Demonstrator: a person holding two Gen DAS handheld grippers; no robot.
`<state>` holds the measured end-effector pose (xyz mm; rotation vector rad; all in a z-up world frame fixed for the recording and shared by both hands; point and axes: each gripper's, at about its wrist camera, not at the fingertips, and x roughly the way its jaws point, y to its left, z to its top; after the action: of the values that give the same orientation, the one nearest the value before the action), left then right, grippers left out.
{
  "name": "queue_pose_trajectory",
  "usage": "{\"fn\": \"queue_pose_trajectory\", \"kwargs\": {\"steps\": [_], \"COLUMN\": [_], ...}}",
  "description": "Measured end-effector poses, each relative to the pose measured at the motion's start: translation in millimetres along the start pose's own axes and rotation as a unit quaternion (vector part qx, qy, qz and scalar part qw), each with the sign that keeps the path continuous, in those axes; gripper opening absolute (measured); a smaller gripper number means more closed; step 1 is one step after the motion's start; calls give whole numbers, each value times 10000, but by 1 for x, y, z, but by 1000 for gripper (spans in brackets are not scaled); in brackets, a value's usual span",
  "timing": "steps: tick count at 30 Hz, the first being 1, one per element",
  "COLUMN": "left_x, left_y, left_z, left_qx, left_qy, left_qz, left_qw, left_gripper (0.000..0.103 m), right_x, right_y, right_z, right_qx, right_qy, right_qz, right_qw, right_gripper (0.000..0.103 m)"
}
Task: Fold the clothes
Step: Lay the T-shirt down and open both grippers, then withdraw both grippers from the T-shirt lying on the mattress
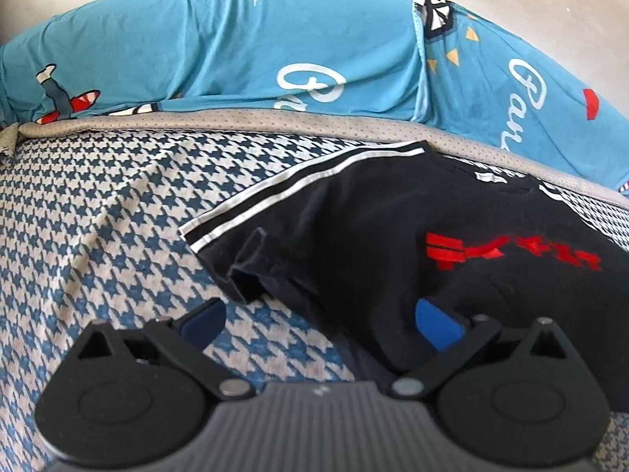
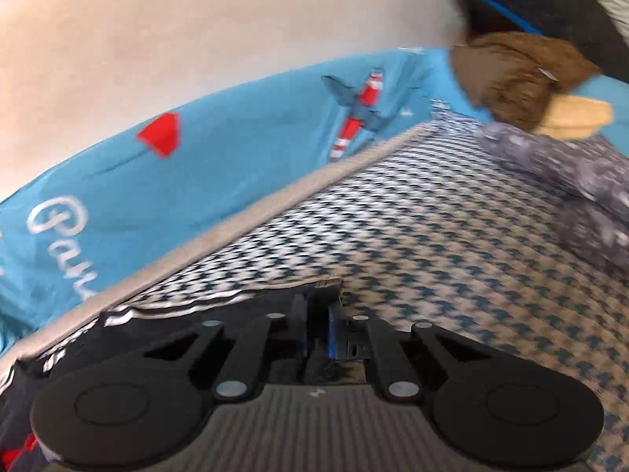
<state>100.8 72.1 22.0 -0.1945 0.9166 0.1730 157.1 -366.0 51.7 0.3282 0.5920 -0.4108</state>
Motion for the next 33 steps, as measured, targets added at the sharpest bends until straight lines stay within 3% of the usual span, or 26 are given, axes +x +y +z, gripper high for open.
{"fn": "queue_pose_trajectory", "kwargs": {"steps": [5,8,21,33], "left_x": [-6,-15,-48,-61], "left_y": [2,6,-8,-7], "left_z": [-11,-25,-88,-119], "left_qx": [190,110,519,433], "left_qy": [-79,-89,-106,102], "left_qz": [200,126,211,331], "left_qw": [9996,9998,9984,9985], "left_gripper": [103,103,103,103], "right_x": [-11,-25,-94,-121], "right_y": [-25,-28,14,30], "right_z": [-2,-7,-57,-114], "right_qx": [575,568,-882,-1571], "right_qy": [298,455,609,937], "right_qz": [-69,194,1125,1429], "right_qw": [9979,9972,9879,9727], "right_gripper": [32,33,41,41]}}
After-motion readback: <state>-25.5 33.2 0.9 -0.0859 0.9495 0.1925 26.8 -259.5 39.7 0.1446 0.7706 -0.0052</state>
